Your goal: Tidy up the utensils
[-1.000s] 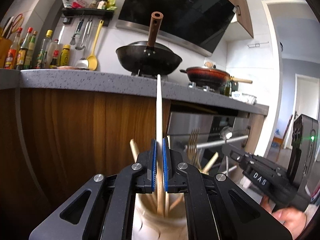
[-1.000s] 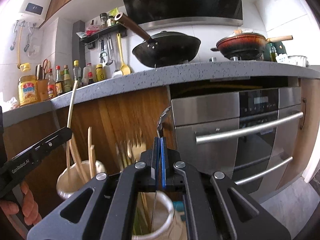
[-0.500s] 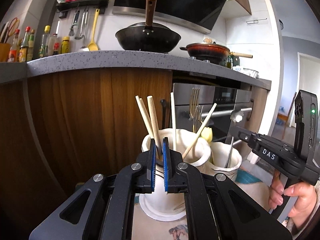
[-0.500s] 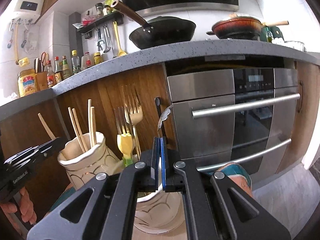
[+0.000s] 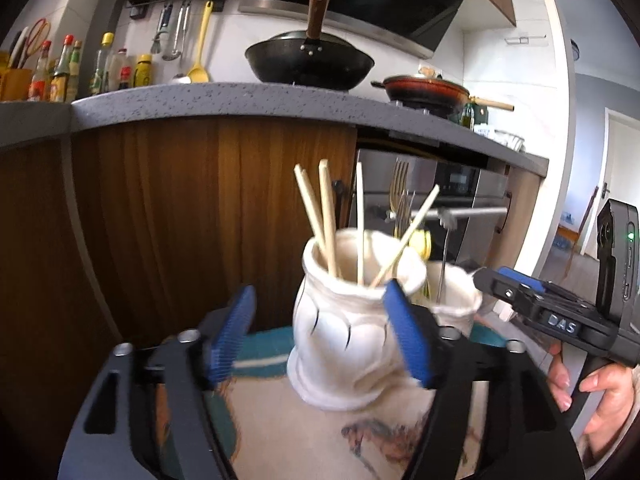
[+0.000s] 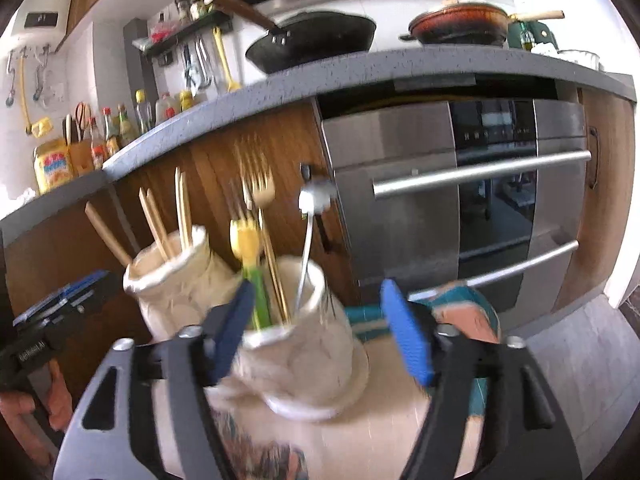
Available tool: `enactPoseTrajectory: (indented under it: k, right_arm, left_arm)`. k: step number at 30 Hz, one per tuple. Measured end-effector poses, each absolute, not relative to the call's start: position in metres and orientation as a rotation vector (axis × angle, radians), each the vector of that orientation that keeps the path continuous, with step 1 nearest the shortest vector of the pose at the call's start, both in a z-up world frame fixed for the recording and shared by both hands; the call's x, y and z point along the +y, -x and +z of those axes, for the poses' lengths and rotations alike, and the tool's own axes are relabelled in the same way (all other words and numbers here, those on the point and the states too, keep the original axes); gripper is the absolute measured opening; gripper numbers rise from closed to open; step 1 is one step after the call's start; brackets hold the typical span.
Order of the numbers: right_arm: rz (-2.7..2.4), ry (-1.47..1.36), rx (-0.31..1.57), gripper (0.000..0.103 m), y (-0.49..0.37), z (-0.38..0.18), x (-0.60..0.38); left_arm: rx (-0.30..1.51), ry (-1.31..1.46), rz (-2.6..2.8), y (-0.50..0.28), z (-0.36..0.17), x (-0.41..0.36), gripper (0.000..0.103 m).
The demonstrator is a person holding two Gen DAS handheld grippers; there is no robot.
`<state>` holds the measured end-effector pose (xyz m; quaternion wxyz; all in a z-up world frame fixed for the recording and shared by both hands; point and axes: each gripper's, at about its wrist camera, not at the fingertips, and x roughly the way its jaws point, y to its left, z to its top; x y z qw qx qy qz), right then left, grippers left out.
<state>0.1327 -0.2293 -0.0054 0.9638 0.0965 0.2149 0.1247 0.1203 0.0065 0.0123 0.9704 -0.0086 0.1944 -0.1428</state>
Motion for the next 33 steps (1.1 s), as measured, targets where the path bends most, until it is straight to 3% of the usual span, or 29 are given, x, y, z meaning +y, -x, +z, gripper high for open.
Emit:
enactPoseTrajectory:
  k: [4,11,24,33]
  right_arm:
    - [0.252,-0.141,0.497,0.085,-0.115,-0.021,-0.230]
    - [0.238,-0.069,0.500,0.098,-0.083,-0.031,-0.233]
    - [0.205,0.032,0.312,0.098,-0.055,-0.028,-0.215]
    - [0.198,0.083,0.247,0.098,-0.042,-0.026,-0.205]
  left_arm:
    - [0.434,-0.018,-0.243,-0.107,-0.003,0.010,0.091]
    - [0.438,-0.066,-0.185,-0.076,-0.027,0.009,0.094]
    - [0.276,-0.076,-0.168,-0.037,-0.030,0.001,0.097]
    - [0.264,-0.072,-0.149,-0.036,-0.029,0.002,0.098]
